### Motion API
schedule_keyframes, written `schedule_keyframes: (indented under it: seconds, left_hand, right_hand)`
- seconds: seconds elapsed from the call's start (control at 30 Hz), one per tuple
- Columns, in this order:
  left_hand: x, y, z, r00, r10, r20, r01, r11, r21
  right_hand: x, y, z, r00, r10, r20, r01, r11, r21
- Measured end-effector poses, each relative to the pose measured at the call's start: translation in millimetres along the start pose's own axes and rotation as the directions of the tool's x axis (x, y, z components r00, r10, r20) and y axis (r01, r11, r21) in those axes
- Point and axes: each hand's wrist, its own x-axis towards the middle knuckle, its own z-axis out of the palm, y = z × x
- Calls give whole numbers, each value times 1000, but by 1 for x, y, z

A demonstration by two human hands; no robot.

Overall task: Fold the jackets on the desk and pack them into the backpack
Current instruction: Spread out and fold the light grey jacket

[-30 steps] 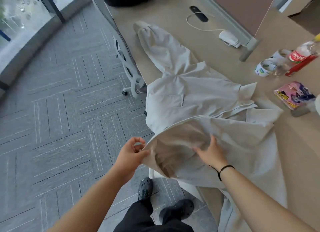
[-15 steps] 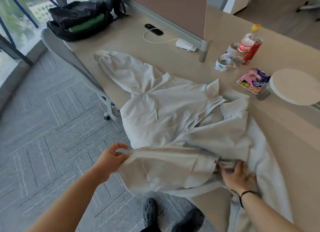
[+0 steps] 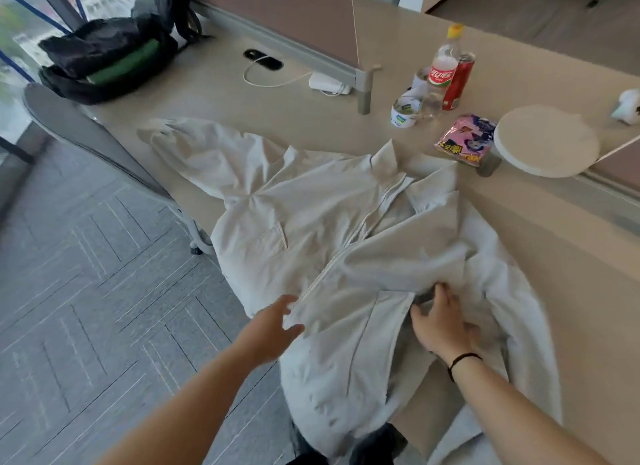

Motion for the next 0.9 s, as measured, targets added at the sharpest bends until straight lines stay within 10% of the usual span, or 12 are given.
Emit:
schedule_keyframes:
  seconds: [0.17,0.47,0.73,0.9]
  left_hand:
    - [18,36,5,997,54,-63,-54,999,8]
    - [66,46,-9,960,278,46,-278,911,304]
    - [127,26,-24,808,337,483,-582,582,568]
    - [158,45,-59,795,428,429,-600,654,460]
  right_hand:
    - [-37,-34,23,982,-85,-166,129,952,278]
    - [-65,-7,57,934,-190,303,281,915,-291]
    - [-58,-51,48,994,35,108,-14,983,-185]
    - [-41,-107,26,967,204,-154,-181,972,152]
